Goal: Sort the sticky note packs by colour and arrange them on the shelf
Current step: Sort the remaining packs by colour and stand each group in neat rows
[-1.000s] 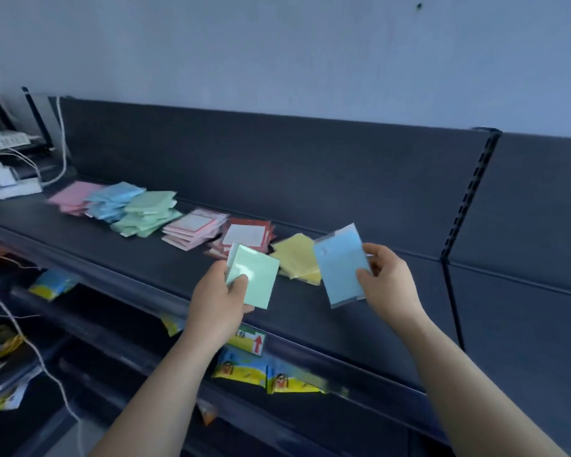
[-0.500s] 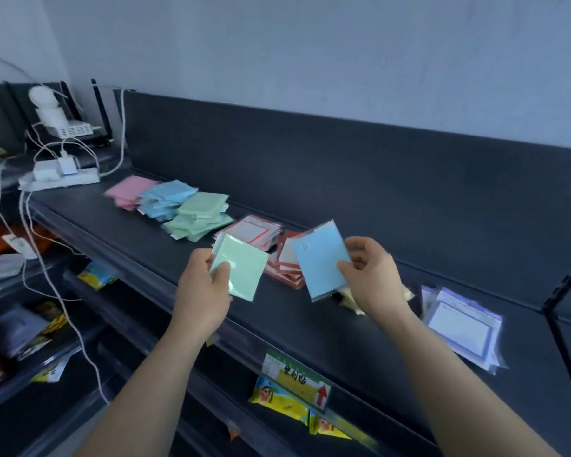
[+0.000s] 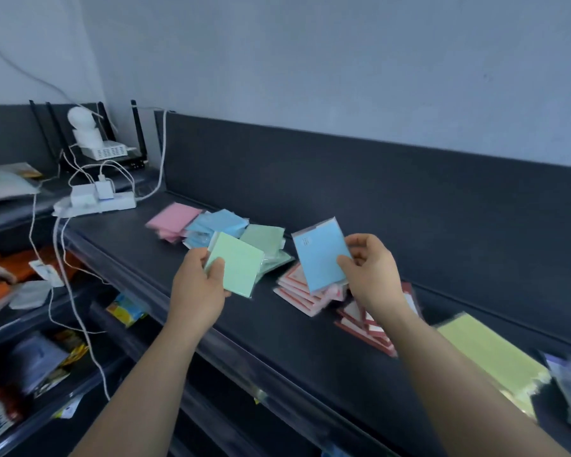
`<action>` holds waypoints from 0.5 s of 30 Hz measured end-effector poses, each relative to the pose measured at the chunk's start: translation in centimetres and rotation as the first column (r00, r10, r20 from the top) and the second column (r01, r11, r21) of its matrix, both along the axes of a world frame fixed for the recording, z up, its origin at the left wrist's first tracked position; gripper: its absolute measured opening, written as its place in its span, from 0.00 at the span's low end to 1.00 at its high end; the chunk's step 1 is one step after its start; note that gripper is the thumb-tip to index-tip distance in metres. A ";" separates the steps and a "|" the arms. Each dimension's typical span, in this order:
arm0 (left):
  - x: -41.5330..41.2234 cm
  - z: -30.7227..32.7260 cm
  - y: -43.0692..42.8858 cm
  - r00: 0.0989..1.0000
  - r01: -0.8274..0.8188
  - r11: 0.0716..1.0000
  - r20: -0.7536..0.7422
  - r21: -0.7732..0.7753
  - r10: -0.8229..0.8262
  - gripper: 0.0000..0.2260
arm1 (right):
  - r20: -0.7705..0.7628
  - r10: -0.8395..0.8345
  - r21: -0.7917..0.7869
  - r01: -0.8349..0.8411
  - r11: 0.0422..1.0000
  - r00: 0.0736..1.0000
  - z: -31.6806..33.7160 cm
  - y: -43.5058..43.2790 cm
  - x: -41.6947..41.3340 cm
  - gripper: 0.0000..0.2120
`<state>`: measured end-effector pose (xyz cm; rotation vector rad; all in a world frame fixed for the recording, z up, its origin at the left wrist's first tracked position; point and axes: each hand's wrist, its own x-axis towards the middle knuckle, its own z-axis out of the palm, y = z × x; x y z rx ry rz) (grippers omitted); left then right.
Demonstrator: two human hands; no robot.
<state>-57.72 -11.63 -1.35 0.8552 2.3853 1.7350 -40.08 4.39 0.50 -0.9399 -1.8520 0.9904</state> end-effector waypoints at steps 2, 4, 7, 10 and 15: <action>-3.5 0.5 -0.1 0.999 0.010 1.000 -0.031 -0.023 -0.011 0.06 | -0.005 -0.010 -0.009 0.010 1.000 1.000 0.4 -0.1 -3.3 0.11; -7.2 1.2 -0.4 0.999 0.000 0.999 -0.052 -0.044 -0.003 0.09 | 0.000 -0.009 -0.040 0.009 0.999 1.000 0.8 -0.3 -6.8 0.13; -12.1 2.1 -0.9 0.997 0.002 0.998 -0.071 -0.070 -0.007 0.10 | 0.001 -0.007 -0.085 0.007 0.996 1.000 0.9 -0.7 -11.9 0.16; -15.9 2.6 -1.0 0.997 0.028 0.996 -0.068 -0.085 -0.034 0.08 | 0.023 -0.020 -0.102 0.022 0.995 1.000 0.8 -0.9 -16.5 0.17; -20.3 2.6 -0.8 0.997 0.053 0.996 -0.053 -0.078 -0.057 0.04 | 0.077 -0.032 -0.080 0.038 0.996 0.997 0.9 -0.9 -22.1 0.15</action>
